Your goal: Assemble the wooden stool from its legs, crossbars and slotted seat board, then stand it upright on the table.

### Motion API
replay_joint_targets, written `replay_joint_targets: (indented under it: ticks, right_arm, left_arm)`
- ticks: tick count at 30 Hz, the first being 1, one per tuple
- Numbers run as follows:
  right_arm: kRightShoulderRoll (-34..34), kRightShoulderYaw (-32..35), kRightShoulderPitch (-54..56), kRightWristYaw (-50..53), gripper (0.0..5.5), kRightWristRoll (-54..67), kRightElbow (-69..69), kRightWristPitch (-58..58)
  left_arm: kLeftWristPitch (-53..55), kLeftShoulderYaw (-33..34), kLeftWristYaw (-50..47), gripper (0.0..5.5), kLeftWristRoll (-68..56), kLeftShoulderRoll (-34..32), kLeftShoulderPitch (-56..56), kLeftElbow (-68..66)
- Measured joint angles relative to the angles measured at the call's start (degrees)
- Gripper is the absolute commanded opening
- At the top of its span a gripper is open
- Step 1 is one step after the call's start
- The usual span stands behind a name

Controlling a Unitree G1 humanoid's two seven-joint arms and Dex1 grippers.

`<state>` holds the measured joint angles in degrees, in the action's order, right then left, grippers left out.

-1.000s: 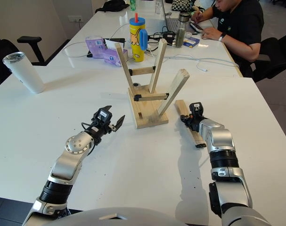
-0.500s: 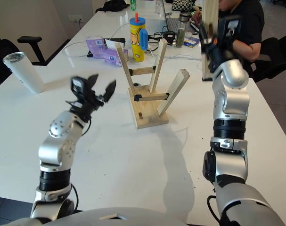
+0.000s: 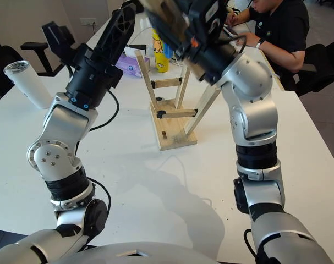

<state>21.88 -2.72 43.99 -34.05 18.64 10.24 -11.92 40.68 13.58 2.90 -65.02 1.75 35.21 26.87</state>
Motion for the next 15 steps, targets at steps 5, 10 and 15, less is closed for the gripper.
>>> replay_joint_targets:
  ticks: [5,10,15]
  right_arm:
    - [0.11,-0.58,-0.56,-2.46,2.04,0.96,2.66,-1.29]
    - [0.25,-1.79,-2.5,-4.61,2.04,0.86,3.3,-2.08]
    - [1.08,-2.33,-3.19,-5.7,2.04,-0.11,3.29,-2.02]
  left_arm:
    - [-0.32,-0.75,-1.96,3.63,-3.42,-0.49,0.53,0.01]
    - [-1.35,-1.43,-3.0,3.42,-3.47,-2.35,0.72,-0.5]
    - [-2.68,-2.1,-3.07,2.57,-1.02,-4.76,0.81,-1.79]
